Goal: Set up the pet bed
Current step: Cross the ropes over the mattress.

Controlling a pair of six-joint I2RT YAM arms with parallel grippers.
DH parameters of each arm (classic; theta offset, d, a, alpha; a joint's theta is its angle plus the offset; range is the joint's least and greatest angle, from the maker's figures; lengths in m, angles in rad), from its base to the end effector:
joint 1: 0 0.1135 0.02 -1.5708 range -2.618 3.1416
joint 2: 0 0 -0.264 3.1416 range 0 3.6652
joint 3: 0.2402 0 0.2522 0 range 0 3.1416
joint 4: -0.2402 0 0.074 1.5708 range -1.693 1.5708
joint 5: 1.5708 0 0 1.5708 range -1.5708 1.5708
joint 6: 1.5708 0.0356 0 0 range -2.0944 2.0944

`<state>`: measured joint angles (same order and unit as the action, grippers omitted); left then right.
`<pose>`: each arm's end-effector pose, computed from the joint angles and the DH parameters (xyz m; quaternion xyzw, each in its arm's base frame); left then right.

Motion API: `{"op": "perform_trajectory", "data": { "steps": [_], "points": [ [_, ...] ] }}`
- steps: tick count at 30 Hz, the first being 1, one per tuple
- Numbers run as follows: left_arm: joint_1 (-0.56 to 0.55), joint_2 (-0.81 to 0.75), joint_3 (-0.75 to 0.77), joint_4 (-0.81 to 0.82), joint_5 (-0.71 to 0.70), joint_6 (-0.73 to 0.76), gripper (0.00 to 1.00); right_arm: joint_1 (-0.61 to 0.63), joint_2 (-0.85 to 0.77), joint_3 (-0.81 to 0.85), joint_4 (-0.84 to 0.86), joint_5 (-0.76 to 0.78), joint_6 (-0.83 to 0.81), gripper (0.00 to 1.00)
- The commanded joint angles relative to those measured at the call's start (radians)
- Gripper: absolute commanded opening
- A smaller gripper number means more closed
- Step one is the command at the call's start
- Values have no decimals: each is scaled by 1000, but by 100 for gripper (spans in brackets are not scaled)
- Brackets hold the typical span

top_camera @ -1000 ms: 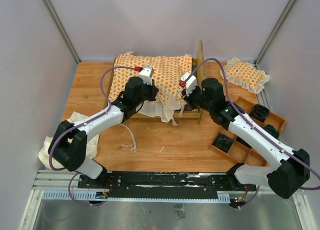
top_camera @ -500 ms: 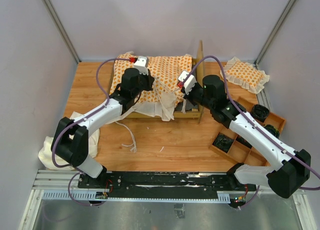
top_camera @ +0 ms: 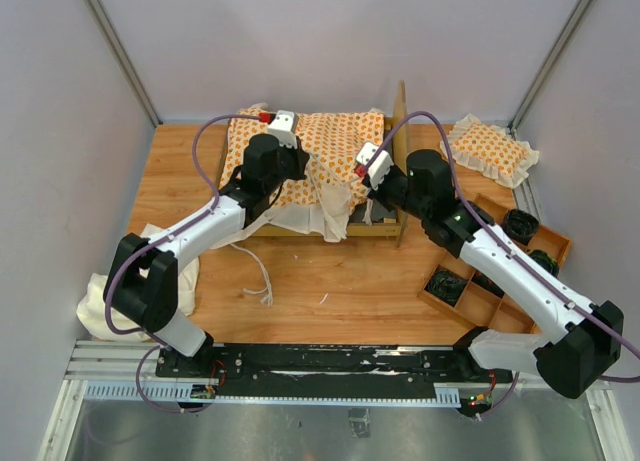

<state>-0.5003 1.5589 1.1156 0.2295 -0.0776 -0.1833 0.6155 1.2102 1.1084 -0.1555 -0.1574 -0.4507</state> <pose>0.3267 -0.1755 0.3034 0.0988 0.7720 -0.1818 0.6010 0.2272 0.1675 0.3675 -0.4426 0.6556 0.1121 0.6015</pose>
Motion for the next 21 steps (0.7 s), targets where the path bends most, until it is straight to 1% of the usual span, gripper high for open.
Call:
{"op": "perform_trajectory", "data": {
  "steps": [1,14,21],
  "points": [
    [8,9,31,24,-11,10,0,-25,-31,49,6,-11,-31,0],
    [9,14,25,28,-3,7,0,-30,-31,-26,15,-25,3,0],
    [9,10,22,25,-7,8,0,-71,-7,-35,17,-62,52,0]
  ]
}}
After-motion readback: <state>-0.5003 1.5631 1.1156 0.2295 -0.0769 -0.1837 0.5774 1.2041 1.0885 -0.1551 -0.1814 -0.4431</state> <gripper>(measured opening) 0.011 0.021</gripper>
